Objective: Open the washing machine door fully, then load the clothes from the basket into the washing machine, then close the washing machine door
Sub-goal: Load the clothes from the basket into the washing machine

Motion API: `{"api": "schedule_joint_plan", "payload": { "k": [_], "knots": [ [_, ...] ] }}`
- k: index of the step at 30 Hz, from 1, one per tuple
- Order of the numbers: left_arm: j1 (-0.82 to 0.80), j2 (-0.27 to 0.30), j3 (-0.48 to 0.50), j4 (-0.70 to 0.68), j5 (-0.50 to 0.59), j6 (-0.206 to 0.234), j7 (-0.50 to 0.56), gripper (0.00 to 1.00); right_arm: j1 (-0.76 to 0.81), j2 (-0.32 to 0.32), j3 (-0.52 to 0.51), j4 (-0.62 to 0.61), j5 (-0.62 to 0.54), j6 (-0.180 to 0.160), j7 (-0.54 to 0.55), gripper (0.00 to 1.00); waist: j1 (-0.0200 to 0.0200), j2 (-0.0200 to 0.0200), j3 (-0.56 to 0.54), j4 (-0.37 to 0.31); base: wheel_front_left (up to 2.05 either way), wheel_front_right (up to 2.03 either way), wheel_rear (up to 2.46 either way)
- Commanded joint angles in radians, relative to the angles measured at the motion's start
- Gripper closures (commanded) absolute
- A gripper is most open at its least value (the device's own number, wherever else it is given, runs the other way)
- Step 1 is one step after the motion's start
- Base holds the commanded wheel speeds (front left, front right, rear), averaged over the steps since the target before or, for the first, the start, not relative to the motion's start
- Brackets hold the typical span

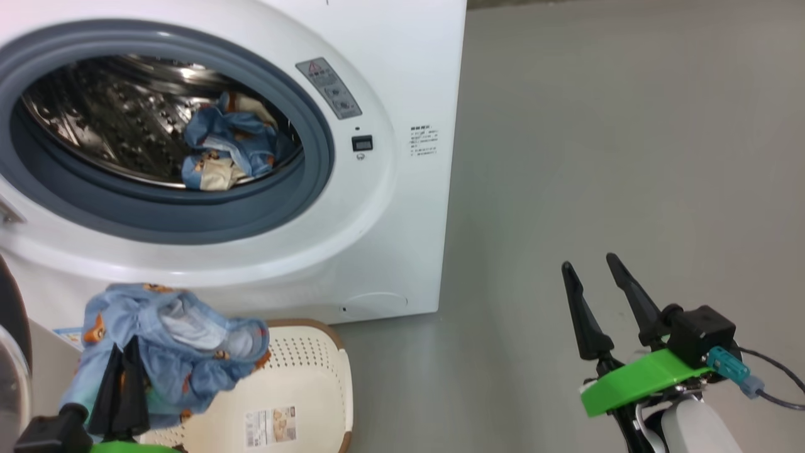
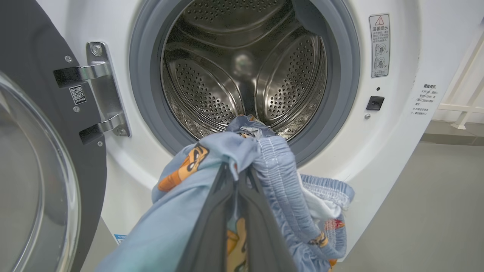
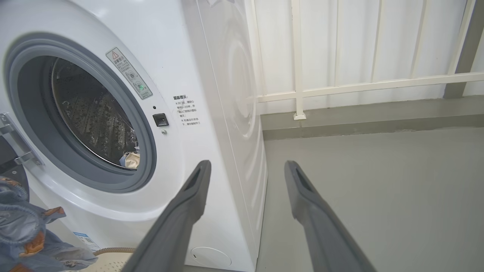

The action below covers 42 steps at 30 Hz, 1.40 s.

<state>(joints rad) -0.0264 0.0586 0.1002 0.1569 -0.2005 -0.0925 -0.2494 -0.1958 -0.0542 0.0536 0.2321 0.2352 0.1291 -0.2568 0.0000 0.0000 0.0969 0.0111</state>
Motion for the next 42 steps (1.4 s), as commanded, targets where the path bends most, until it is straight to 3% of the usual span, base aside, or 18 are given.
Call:
{"api": "schedule_joint_plan", "payload": {
  "k": [1, 27, 42],
  "knots": [
    [0.001, 0.01, 0.038, -0.036, 0.016, -0.004, -0.012, 1.0, 0.012, 0.004, 0.016, -0.026, -0.019, 0.002, -0.005, 0.0, 0.0, 0.0, -0.025, -0.003, 0.0, 0.0, 0.0],
    [0.076, -0.008, 0.045, -0.061, 0.006, -0.001, -0.012, 1.0, 0.057, 0.004, -0.015, -0.037, -0.02, 0.002, -0.005, 0.0, 0.0, 0.0, -0.052, -0.013, 0.0, 0.0, 0.0],
    [-0.169, 0.002, 0.008, -0.014, 0.018, -0.022, -0.012, 1.0, 0.017, 0.004, 0.004, -0.056, -0.005, 0.002, -0.005, 0.0, 0.0, 0.0, 0.116, -0.024, 0.0, 0.0, 0.0]
  ]
}}
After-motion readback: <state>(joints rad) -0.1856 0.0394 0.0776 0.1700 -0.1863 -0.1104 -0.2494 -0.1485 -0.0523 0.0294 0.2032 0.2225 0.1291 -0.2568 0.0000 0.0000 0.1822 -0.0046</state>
